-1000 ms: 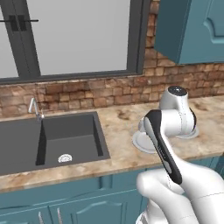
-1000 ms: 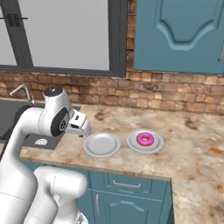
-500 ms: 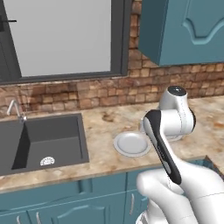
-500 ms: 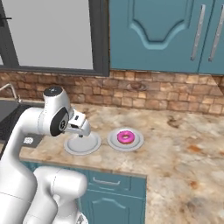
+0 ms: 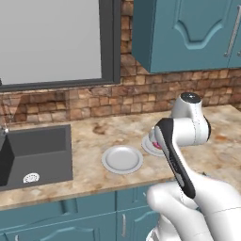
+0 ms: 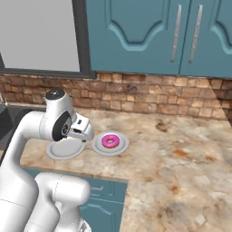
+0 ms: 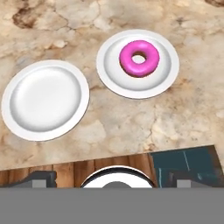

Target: Move the dessert items from the plate to the tray.

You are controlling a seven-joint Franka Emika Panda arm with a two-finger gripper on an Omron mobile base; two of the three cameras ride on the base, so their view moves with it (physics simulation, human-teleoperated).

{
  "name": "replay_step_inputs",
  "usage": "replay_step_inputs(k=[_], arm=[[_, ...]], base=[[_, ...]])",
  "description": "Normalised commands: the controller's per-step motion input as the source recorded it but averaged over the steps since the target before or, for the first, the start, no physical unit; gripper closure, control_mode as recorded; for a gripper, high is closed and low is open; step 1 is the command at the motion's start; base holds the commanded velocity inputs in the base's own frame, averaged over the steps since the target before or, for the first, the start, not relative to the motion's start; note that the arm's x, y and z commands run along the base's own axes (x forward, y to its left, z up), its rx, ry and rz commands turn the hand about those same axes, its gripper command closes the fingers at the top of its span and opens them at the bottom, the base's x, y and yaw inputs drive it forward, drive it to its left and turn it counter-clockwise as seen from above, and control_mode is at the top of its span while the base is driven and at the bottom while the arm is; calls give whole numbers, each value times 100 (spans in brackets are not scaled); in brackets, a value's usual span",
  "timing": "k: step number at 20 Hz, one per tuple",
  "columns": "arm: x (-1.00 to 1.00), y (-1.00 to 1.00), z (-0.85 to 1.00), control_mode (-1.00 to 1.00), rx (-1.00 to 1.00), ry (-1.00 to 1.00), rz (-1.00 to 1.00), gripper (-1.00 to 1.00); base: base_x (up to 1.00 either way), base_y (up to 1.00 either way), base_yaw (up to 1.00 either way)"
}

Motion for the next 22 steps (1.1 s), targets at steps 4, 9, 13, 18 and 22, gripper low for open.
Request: replay_step_inputs(k=[4,9,13,18,22], arm=[[0,0,0,100,0,0,0,-100],[0,0,0,100,0,0,0,-100],[11,-9,0,-100,0,0,0,-100],[6,-1,-7,-100,0,0,-3,-100],[1,3,-21,-100,-8,0,0,-100]], base=[[42,-30,3],[30,-26,3],[0,0,0],[0,0,0],[0,0,0]])
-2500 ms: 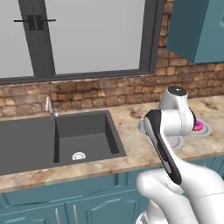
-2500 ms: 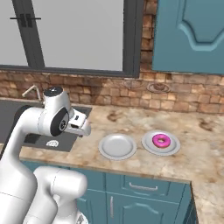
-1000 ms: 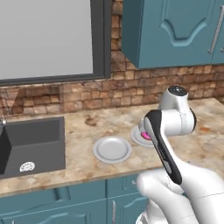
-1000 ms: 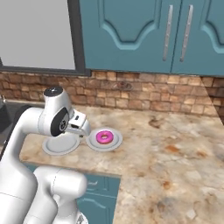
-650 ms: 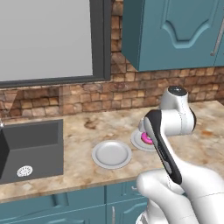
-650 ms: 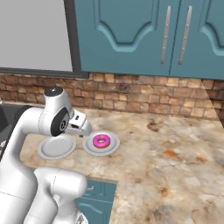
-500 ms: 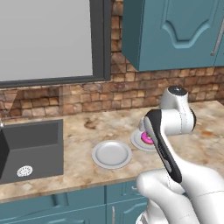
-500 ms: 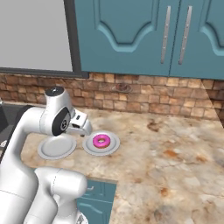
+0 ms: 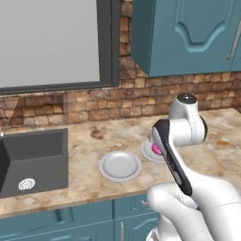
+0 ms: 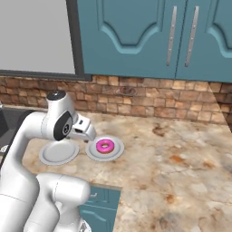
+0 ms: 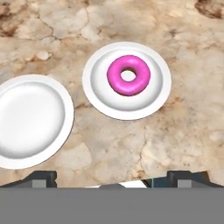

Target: Move the dessert items from the plate to the tray.

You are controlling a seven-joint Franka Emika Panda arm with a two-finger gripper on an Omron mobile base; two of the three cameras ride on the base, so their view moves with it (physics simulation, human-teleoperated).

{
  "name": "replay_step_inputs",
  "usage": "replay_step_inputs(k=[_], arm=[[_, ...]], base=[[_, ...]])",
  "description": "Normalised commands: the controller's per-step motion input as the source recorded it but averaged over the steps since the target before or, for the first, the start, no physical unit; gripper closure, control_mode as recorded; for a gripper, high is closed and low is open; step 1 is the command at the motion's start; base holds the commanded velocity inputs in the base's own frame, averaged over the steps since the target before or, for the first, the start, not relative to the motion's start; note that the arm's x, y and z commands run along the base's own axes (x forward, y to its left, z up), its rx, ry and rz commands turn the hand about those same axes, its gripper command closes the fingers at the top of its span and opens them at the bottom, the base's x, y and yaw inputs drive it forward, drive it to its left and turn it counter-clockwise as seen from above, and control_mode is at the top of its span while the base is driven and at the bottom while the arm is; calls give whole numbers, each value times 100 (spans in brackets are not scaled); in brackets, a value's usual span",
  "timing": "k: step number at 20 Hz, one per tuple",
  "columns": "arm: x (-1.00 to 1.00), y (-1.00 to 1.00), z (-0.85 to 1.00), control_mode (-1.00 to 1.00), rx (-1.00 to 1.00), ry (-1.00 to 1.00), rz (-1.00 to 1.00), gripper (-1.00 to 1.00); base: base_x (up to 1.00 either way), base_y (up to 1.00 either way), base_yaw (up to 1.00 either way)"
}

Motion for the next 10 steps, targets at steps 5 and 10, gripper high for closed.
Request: replay_step_inputs(k=[5,10], arm=[[29,0,-23,-100,-5,-2,-3,-100],[47,0,-3,-100,0,0,0,-100]], base=[[0,0,0],[0,0,0]])
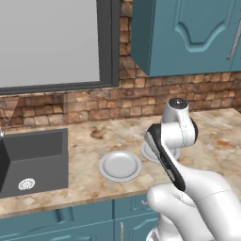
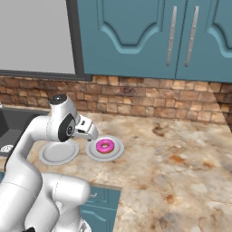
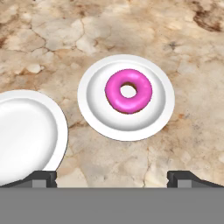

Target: Move the dessert items from the plate to the tray.

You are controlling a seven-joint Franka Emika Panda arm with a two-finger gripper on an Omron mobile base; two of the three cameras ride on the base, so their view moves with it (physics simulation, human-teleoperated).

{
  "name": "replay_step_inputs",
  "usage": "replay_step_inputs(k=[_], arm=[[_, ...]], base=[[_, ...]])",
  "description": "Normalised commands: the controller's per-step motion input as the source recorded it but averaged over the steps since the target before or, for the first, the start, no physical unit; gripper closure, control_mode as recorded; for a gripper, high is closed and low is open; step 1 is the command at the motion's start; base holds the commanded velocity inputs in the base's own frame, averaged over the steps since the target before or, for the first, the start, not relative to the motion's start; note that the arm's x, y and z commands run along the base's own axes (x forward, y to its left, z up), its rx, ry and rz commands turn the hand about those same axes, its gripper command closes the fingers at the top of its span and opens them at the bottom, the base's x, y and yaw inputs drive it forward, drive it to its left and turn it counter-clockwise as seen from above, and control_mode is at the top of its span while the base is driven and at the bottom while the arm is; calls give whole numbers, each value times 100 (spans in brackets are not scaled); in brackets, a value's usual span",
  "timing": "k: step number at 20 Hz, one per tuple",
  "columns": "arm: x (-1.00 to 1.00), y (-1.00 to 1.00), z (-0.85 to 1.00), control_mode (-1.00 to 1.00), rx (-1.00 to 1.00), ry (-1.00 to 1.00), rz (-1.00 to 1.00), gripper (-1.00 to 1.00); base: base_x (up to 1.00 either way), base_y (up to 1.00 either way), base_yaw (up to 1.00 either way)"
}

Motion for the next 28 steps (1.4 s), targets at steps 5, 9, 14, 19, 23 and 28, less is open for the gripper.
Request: replay_step_inputs(k=[5,9,14,19,23,28], arm=[[38,0,-12,-100,0,3,0,-100],[32,-3,-8,-100,0,8,0,-100],[30,-3,-16,-100,0,6,0,-100],[25,-3,-33,-100,0,1,0,-100],[17,0,-41,-100,0,0,0,-100],[17,-3,-22,-100,0,0,0,-100]], base=[[0,0,0],[0,0,0],[0,0,0],[0,0,0],[0,0,0],[0,0,0]])
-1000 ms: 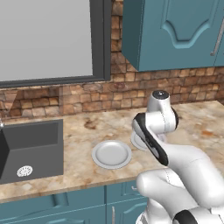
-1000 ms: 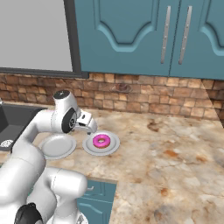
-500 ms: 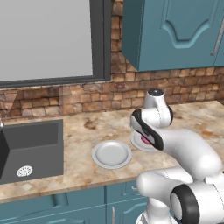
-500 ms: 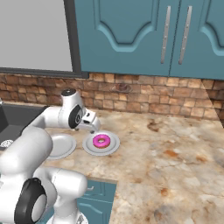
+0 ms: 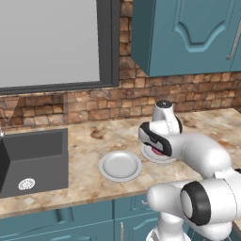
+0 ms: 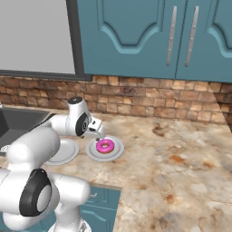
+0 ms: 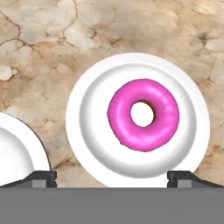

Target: Move the dessert items from the plate to the tray.

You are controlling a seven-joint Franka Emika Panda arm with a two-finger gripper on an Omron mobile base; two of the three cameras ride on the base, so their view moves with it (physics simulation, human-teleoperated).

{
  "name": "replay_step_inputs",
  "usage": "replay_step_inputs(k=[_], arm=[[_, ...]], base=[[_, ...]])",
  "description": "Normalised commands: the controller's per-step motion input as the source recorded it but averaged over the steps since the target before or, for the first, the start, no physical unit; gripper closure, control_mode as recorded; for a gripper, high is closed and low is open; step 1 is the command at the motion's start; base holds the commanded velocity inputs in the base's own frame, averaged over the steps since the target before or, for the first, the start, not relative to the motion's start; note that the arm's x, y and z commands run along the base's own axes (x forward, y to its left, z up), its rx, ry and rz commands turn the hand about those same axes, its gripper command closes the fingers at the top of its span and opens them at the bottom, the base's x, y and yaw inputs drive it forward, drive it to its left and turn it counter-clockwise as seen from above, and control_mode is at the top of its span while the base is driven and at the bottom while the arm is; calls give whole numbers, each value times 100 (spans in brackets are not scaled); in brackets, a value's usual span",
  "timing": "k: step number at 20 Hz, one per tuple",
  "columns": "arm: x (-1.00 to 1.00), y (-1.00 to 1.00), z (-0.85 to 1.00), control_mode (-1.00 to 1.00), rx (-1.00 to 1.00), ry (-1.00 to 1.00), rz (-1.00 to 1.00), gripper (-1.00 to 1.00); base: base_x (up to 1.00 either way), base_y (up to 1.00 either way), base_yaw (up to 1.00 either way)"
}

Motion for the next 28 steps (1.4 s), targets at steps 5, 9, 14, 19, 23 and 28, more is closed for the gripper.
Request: replay_step_inputs(k=[5,9,14,19,23,28], arm=[[20,-2,-8,-100,0,0,0,-100],[15,-6,-6,-100,0,0,0,-100],[4,-9,-10,-100,0,4,0,-100],[5,-5,-20,-100,0,3,0,-100],[16,-1,-22,-100,0,1,0,-100],[10,-5,-21,-100,0,2,0,-100]], base=[[0,0,0],[0,0,0],[0,0,0],[0,0,0],[0,0,0],[0,0,0]])
